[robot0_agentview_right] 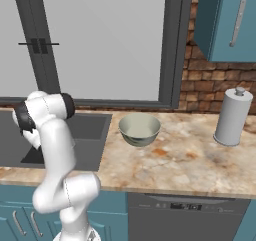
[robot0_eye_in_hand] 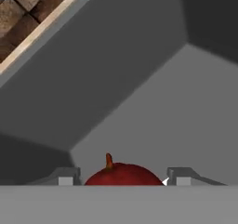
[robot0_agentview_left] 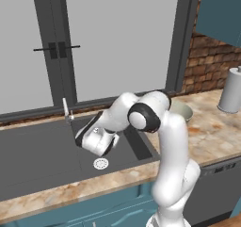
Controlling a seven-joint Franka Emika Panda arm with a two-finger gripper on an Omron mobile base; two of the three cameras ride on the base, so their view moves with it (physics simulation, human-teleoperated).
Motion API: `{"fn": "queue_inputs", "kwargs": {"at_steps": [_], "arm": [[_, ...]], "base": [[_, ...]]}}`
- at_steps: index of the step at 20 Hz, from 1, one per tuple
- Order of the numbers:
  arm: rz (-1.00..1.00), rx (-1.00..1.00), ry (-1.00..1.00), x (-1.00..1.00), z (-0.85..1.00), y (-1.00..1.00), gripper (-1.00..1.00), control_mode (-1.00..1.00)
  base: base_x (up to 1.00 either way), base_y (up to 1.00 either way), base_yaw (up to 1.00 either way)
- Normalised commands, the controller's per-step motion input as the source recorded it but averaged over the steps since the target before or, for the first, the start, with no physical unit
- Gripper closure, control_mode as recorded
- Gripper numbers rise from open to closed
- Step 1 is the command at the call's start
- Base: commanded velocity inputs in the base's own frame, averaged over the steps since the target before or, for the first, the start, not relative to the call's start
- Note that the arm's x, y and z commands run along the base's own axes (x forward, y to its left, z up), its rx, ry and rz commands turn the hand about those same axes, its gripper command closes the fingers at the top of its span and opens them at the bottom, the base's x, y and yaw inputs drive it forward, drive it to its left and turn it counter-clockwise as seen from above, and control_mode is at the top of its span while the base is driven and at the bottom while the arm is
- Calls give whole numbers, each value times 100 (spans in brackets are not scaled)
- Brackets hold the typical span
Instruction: Pick the limes from the cabinet and place them in one bowl. Pick the mango from the sink and place it in the other bowl.
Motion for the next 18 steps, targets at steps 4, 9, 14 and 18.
{"fn": "queue_inputs", "kwargs": {"at_steps": [4,9,14,18], "arm": [[-7,-1,1,-27,100,-18,100,-100],[-6,0,0,-23,100,-5,100,-100],[-6,0,0,-19,100,0,100,-100],[-5,0,0,-21,100,0,100,-100]], "base": [[0,0,0],[0,0,0],[0,0,0],[0,0,0]]}}
